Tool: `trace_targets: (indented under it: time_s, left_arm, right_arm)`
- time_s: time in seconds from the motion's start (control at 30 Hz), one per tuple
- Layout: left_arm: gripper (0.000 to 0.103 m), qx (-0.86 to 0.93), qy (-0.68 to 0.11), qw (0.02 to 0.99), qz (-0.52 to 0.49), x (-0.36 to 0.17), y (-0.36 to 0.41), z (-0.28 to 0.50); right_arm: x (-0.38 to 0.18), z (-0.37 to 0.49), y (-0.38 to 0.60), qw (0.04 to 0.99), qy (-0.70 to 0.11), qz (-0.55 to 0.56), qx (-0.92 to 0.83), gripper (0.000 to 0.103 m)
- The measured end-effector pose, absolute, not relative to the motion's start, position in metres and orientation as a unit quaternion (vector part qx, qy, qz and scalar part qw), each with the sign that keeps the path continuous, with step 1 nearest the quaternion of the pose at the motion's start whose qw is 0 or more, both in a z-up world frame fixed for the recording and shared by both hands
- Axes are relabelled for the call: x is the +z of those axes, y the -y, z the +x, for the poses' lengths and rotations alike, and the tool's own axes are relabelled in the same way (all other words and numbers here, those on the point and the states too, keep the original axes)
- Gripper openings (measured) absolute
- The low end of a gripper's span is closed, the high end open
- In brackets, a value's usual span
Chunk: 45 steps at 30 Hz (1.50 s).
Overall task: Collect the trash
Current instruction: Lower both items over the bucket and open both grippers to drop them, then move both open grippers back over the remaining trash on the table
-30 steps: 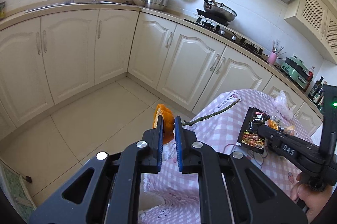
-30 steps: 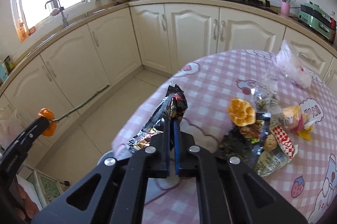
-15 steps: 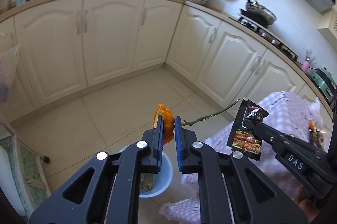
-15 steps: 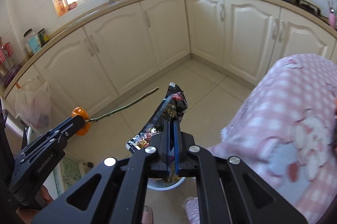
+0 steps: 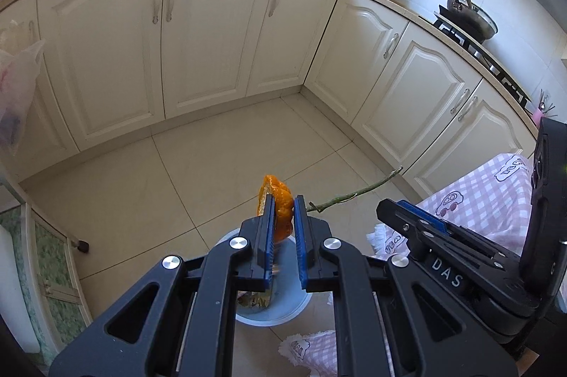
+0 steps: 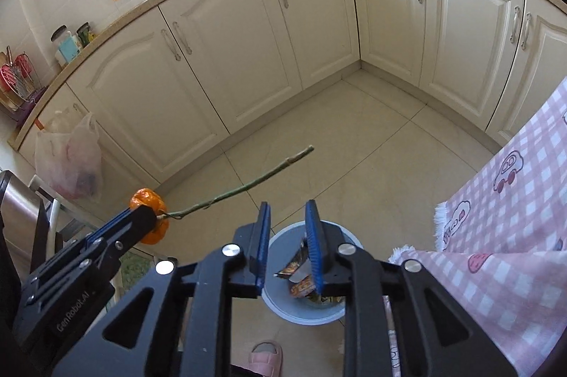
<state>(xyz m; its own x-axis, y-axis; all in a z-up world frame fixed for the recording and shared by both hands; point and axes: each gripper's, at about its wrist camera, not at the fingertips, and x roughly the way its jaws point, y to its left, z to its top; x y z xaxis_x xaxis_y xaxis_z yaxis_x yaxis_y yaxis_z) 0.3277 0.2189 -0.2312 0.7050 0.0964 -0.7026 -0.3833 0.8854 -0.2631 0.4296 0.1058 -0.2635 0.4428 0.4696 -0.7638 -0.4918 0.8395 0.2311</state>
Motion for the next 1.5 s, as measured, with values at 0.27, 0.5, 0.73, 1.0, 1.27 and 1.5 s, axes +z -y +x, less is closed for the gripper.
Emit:
trace_targets:
  time_s: [0.27,0.5,0.73,1.0,1.27,1.5]
  left_arm:
    - [0.01,0.115,-0.375,0.897,-0.202,-0.242,-0.208,0.341]
    - [0.01,0.103,-0.379,0.899,-0.195,-0.242,-0.198,0.354]
    - [0.024,0.099,-0.373,0.903,-0.192,-0.232,-0.192,0.36]
    - [0.046,0.099,-0.352,0.914,-0.178,-0.208,-0.182,0.348]
    - [0.046,0.073,-0.32,0.931,-0.161,-0.164,-0.153,0.324]
    - [0.048,0.015,-0.292,0.947,-0.135,-0.124,-0.097,0.31]
  right_arm:
    - [-0.261,0.429,-0.079,0.858,-0.442,-0.001,0.262,0.021]
    - [-0.256,0.43,-0.063,0.862,-0.437,0.004,0.257,0.022]
    - [-0.249,0.428,-0.051,0.865,-0.432,0.009,0.255,0.023]
    - [-0.23,0.416,-0.037,0.872,-0.419,0.011,0.253,0.023]
    - [-0.185,0.39,-0.009,0.894,-0.378,0.016,0.241,0.028]
    - [-0.142,0.365,0.061,0.921,-0.339,0.033,0.192,0.033]
